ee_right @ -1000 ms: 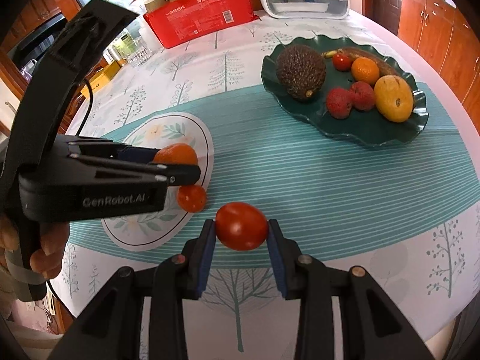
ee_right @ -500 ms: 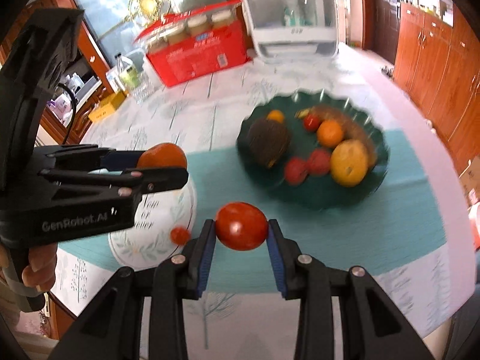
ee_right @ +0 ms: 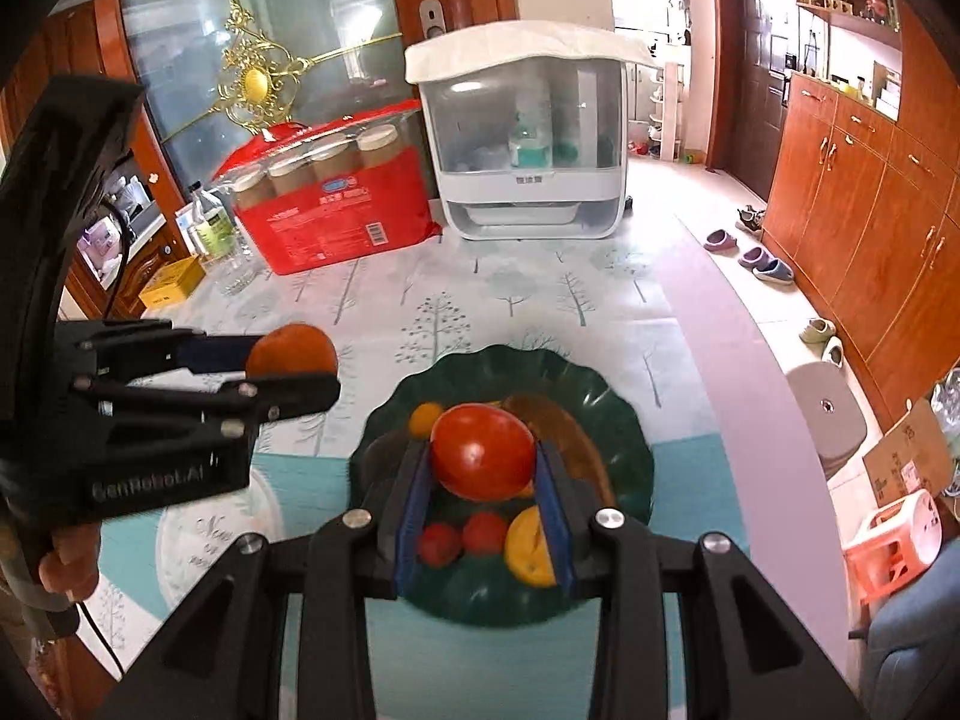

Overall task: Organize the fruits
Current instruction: 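Carry orange and tomato onto the green plate and open both grippers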

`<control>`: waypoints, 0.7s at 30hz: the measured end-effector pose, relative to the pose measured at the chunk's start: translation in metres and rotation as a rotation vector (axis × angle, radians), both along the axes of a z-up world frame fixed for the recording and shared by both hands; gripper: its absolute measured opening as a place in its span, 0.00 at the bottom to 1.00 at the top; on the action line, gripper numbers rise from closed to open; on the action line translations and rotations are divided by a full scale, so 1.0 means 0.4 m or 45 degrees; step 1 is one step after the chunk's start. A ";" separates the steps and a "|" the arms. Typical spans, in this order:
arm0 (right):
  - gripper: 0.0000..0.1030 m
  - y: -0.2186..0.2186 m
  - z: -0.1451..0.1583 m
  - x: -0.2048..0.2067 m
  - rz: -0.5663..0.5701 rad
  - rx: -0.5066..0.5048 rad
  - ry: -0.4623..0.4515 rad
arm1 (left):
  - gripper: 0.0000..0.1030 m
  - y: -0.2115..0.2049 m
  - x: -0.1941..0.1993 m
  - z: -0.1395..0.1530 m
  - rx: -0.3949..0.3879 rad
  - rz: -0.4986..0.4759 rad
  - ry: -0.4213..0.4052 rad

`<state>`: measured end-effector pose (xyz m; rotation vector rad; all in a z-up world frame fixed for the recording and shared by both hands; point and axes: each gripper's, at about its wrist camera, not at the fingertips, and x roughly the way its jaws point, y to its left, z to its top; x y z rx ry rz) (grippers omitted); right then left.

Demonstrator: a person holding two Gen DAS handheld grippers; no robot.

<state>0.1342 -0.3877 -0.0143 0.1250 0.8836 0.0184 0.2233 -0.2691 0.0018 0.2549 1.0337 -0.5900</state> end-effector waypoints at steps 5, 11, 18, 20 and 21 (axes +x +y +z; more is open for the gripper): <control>0.34 -0.014 -0.067 0.051 0.039 0.029 0.083 | 0.43 -0.047 0.072 -0.084 0.065 0.042 0.068; 0.34 0.000 -0.149 0.087 0.098 0.048 0.177 | 0.43 -0.090 0.123 -0.190 0.124 0.068 0.152; 0.34 -0.001 -0.213 0.116 0.132 0.082 0.250 | 0.43 -0.125 0.161 -0.270 0.166 0.075 0.211; 0.34 -0.005 -0.225 0.124 0.133 0.093 0.263 | 0.43 -0.130 0.170 -0.287 0.176 0.075 0.226; 0.34 -0.005 -0.231 0.127 0.138 0.100 0.271 | 0.43 -0.131 0.172 -0.294 0.181 0.075 0.231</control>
